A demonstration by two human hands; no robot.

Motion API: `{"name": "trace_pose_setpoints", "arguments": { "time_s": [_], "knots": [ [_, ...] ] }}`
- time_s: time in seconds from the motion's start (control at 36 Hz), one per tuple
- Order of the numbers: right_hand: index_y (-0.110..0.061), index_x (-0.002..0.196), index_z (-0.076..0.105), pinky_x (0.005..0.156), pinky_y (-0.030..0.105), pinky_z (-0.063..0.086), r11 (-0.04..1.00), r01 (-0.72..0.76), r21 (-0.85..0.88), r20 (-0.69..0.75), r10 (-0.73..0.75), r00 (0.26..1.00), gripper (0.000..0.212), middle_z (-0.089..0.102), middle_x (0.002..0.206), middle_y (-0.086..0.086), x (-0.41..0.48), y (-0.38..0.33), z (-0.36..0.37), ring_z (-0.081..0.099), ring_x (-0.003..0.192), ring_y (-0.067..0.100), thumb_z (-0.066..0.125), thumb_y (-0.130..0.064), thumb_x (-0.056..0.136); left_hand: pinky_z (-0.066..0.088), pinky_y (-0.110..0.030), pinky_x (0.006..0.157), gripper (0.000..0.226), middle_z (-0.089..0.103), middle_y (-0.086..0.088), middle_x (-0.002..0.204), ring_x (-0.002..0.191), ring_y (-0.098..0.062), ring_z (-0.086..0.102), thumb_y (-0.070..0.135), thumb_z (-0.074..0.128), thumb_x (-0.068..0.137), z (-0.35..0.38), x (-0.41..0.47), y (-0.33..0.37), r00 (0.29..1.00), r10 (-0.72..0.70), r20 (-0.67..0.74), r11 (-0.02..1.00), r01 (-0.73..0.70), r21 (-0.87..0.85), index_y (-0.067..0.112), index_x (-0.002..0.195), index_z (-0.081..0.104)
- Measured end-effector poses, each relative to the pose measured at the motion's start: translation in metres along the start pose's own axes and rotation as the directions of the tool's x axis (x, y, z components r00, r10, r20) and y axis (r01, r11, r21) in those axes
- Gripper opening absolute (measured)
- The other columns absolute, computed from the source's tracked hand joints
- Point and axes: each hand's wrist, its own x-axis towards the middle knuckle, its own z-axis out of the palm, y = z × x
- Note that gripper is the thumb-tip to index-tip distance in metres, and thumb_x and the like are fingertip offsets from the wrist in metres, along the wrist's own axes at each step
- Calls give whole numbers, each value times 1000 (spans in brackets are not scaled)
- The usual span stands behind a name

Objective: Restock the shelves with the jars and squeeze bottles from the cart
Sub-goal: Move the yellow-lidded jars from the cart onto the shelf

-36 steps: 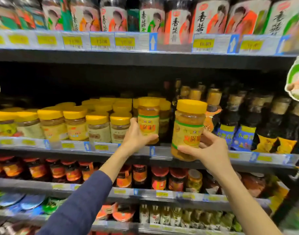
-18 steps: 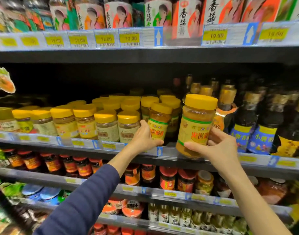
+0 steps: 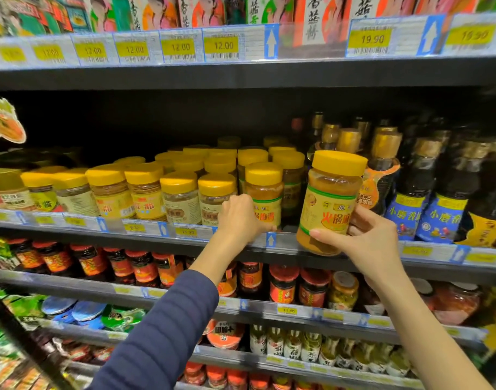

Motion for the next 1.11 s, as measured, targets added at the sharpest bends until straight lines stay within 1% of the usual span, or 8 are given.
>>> {"name": "trace_pose_setpoints", "arguments": {
  "time_s": [0.53, 0.61, 0.72, 0.78, 0.89, 0.97, 1.06, 1.11],
  "knots": [
    [-10, 120, 59, 66, -1, 46, 999, 5, -32, 2, -5, 1000, 70, 65, 107, -3, 0, 0, 6, 56, 94, -7, 86, -13, 55, 39, -35, 69, 71, 61, -10, 111, 106, -30, 57, 58, 75, 66, -8, -4, 4, 999, -40, -27, 986, 44, 160, 6, 111, 54],
    [-9, 119, 60, 68, 3, 49, 999, 13, -47, 0, -13, 1000, 69, 66, 105, -2, 0, -2, 6, 60, 94, -1, 86, -12, 55, 40, -35, 69, 71, 61, -9, 110, 105, -30, 57, 59, 74, 66, -9, -3, 4, 1000, -22, -12, 983, 24, 183, 7, 109, 54],
    [-10, 118, 61, 86, 21, 50, 999, 6, -54, -19, -7, 1000, 67, 67, 106, -3, 1, -5, 8, 63, 99, 8, 86, -15, 56, 41, -35, 68, 71, 61, -10, 107, 103, -30, 58, 60, 73, 65, -13, -3, 2, 1000, -1, -22, 983, 5, 181, 6, 106, 55],
    [-15, 114, 61, 82, 16, 48, 999, 6, -48, -18, -7, 1000, 63, 65, 101, -8, 2, -6, 9, 61, 95, 0, 86, -15, 56, 42, -36, 69, 66, 61, -11, 101, 100, -30, 59, 60, 73, 66, -19, -4, 0, 998, 20, -51, 989, -12, 148, 6, 100, 55],
    [-16, 115, 61, 81, 13, 44, 999, 12, -44, -22, -13, 1000, 65, 64, 101, -10, 4, -5, 10, 60, 96, 1, 86, -17, 56, 46, -34, 65, 59, 57, -5, 80, 84, -24, 59, 66, 65, 70, -40, -10, -4, 965, 169, -199, 981, -146, 125, 10, 81, 52],
    [-16, 116, 61, 77, 7, 46, 998, 19, -57, -21, -20, 1000, 68, 65, 104, -8, 6, -4, 11, 59, 97, -3, 87, -21, 54, 56, -33, 76, 62, 68, -2, 95, 88, -14, 62, 66, 60, 71, -62, -17, 3, 884, 364, -294, 912, -402, -78, 13, 102, 64],
    [-16, 117, 61, 73, 1, 46, 997, 29, -75, -3, -29, 1000, 69, 66, 105, -9, 8, -3, 13, 56, 96, -9, 87, -23, 54, 53, -31, 91, 78, 64, 1, 119, 105, -7, 59, 68, 58, 64, -87, -12, 21, 818, 542, -190, 753, -574, -322, 17, 122, 58],
    [-14, 118, 61, 76, 4, 47, 995, 35, -93, -1, -35, 999, 71, 67, 106, -7, 9, -3, 14, 58, 97, -7, 87, -25, 54, 50, -30, 95, 85, 56, 2, 131, 113, -7, 54, 66, 61, 63, -97, 1, 34, 814, 580, -34, 755, -552, -354, 21, 133, 47]
  ]
}}
